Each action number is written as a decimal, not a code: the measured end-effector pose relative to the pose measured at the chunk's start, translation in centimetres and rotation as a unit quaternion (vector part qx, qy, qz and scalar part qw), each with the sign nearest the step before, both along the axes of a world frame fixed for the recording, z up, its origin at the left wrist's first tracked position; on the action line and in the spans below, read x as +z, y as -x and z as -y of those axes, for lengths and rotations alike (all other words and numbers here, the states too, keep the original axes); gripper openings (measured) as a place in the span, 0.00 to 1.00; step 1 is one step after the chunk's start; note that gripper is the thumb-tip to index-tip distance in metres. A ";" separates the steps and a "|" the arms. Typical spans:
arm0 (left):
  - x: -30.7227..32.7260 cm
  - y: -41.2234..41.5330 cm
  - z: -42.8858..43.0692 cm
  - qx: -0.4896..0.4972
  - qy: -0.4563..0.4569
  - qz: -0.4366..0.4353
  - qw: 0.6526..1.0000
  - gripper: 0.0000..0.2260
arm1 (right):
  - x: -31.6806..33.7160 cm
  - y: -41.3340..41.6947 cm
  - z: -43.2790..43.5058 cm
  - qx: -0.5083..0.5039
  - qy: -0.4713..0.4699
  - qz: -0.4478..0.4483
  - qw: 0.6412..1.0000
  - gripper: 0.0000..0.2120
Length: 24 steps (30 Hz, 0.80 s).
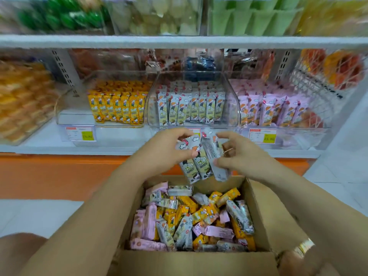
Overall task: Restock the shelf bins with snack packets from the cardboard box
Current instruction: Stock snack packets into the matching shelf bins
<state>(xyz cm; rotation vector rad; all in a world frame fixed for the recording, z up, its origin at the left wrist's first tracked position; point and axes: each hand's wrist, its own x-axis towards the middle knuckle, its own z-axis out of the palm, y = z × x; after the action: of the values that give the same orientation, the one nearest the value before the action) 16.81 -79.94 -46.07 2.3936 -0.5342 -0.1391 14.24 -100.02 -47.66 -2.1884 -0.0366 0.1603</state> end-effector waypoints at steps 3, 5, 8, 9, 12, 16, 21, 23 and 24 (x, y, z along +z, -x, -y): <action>3.3 -0.6 0.5 -0.009 0.013 0.060 0.998 0.19 | 3.0 -1.2 -0.2 -0.016 0.073 0.118 0.990 0.28; 5.0 -1.6 1.0 -0.012 0.037 0.088 0.995 0.17 | 4.4 -2.3 0.0 -0.034 0.066 0.170 0.983 0.25; 6.3 -4.0 1.9 -0.004 0.068 0.133 0.989 0.11 | 5.6 -4.5 0.2 -0.062 0.040 0.222 0.972 0.18; 6.4 -5.0 2.3 0.000 0.072 0.143 0.987 0.11 | 5.7 -5.3 0.2 -0.071 0.033 0.228 0.971 0.18; 5.8 -8.3 3.3 0.006 0.080 0.147 0.986 0.11 | 5.4 -7.7 0.2 -0.102 0.020 0.229 0.968 0.18; 3.8 -12.8 4.3 -0.006 0.005 0.145 0.989 0.12 | 4.2 -11.3 0.3 -0.123 0.047 0.182 0.974 0.21; 1.7 -17.7 5.6 -0.031 -0.104 0.136 0.985 0.15 | 2.0 -15.7 -0.2 -0.129 0.108 0.103 0.980 0.17; 1.1 -19.3 5.7 -0.029 -0.120 0.135 0.983 0.16 | 1.5 -17.1 -0.4 -0.140 0.105 0.071 0.982 0.18; 0.7 -19.9 5.8 -0.031 -0.126 0.135 0.982 0.16 | 1.2 -17.8 -0.5 -0.144 0.106 0.054 0.982 0.20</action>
<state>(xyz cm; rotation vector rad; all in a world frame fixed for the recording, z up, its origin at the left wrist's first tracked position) 36.74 -85.72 -45.35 2.6614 -0.7550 0.0986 32.00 -99.56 -46.47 -2.3845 0.2457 -0.1241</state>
